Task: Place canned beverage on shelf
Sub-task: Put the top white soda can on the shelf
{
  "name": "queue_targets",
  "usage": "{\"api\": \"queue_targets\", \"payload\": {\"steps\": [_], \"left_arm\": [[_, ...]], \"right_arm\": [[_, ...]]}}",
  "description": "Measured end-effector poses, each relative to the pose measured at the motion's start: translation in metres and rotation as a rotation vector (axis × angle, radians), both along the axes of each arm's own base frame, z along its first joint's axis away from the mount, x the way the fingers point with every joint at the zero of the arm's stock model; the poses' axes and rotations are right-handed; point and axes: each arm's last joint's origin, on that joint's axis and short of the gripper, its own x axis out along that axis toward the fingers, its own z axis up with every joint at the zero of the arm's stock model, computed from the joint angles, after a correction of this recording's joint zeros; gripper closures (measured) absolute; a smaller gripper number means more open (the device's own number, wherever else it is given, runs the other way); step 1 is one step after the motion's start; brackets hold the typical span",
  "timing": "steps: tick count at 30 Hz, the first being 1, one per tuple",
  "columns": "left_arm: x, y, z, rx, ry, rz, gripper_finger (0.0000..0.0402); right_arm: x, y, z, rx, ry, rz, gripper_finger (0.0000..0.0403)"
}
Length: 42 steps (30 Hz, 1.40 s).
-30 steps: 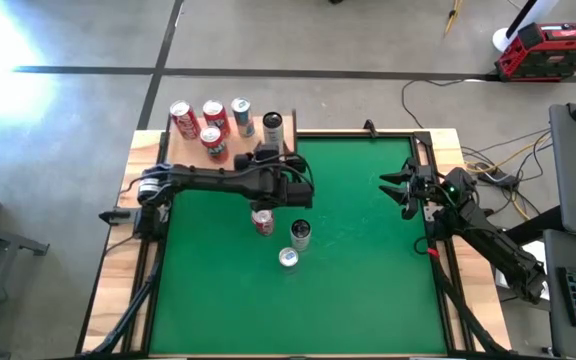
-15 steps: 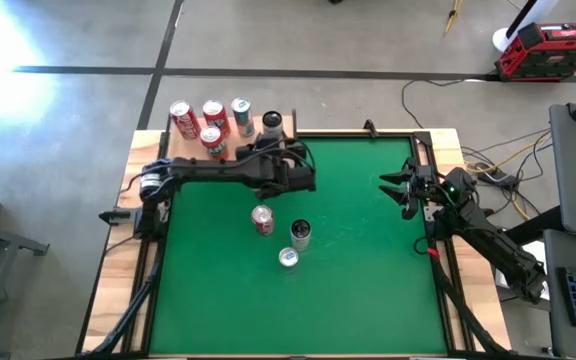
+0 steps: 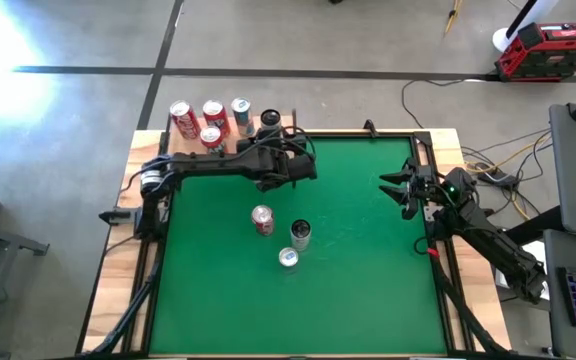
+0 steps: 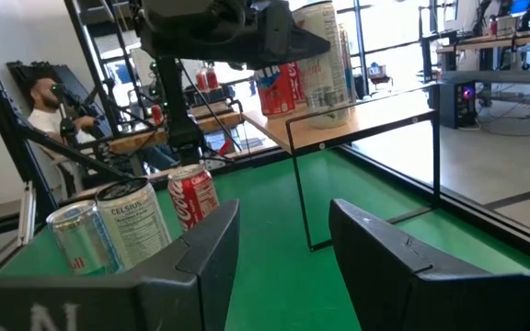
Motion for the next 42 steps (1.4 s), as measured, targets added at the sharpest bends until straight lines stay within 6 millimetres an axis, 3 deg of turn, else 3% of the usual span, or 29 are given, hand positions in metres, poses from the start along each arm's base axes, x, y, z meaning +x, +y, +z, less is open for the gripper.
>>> {"api": "queue_targets", "payload": {"steps": [42], "left_arm": [[0.003, 0.057, 0.008, -0.087, 0.047, -0.039, 0.0127]], "right_arm": [[0.0, 0.0, 0.0, 0.0, 0.0, 0.0, 0.0241]]}}
